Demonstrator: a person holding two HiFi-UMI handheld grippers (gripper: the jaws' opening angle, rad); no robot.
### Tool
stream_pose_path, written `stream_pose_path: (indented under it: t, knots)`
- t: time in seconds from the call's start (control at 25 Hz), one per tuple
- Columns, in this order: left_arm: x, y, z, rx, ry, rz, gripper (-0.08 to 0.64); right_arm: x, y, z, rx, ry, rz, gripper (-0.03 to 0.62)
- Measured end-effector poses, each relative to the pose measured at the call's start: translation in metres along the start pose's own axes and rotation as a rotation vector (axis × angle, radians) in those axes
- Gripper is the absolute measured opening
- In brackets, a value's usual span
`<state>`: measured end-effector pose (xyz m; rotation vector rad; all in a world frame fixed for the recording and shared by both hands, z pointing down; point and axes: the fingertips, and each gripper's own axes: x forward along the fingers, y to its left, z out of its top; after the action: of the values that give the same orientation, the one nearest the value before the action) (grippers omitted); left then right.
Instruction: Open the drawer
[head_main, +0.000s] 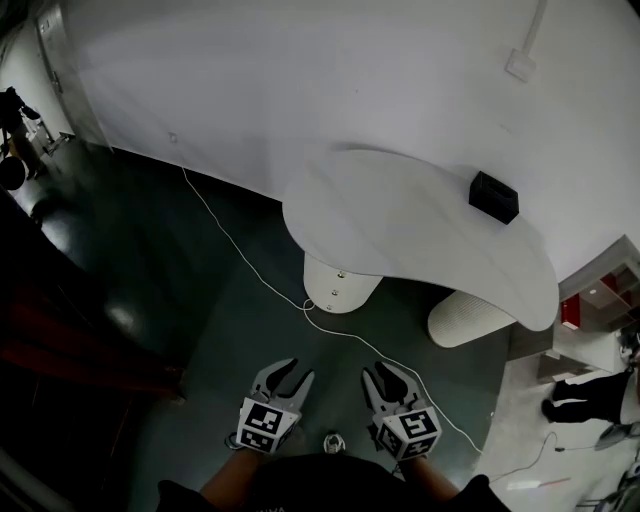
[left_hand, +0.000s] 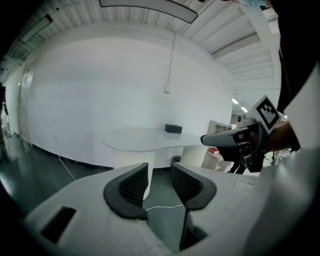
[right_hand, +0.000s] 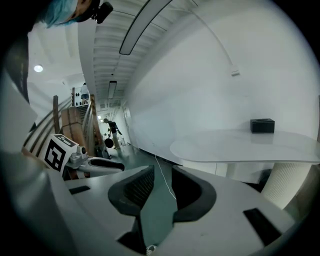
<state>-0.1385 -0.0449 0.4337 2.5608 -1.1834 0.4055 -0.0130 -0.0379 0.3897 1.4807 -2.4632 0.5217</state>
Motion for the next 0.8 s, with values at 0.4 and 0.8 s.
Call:
stream_pose_path:
  t: [0.4, 0.8]
  knots:
    - [0.057, 0.084, 0.01, 0.089, 0.025, -0.098, 0.146, 0.042, -0.015, -0.003, 0.122, -0.03, -0.208, 0.095]
    - [0.15, 0.094, -0.02, 0.126, 0.041, -0.141, 0.146, 0.062, -0.048, -0.032, 0.158, -0.008, -0.283, 0.095]
